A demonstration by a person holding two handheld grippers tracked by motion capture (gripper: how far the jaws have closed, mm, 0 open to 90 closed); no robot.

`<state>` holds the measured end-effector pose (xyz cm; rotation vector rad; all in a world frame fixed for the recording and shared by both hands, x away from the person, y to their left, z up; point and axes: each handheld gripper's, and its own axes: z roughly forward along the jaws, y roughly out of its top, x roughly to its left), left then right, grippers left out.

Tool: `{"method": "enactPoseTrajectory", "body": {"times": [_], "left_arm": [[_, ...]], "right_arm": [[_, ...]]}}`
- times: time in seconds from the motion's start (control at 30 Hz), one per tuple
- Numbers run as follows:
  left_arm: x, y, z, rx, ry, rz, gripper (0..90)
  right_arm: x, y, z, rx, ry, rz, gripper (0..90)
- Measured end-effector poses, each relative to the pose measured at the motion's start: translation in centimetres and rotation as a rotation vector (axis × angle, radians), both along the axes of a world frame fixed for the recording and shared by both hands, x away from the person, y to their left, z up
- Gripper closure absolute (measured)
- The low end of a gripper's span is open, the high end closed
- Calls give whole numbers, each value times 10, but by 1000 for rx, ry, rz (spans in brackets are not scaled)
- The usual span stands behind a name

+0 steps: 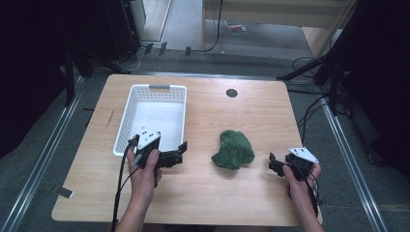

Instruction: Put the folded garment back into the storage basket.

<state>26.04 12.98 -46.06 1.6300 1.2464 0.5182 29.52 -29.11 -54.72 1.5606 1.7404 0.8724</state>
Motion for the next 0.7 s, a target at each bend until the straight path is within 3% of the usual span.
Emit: {"method": "enactPoseTrajectory", "body": {"times": [0.7], "left_arm": [[11, -56, -6, 18, 35, -98, 19]], "right_arm": [[0, 0, 0, -4, -2, -5, 76]]}}
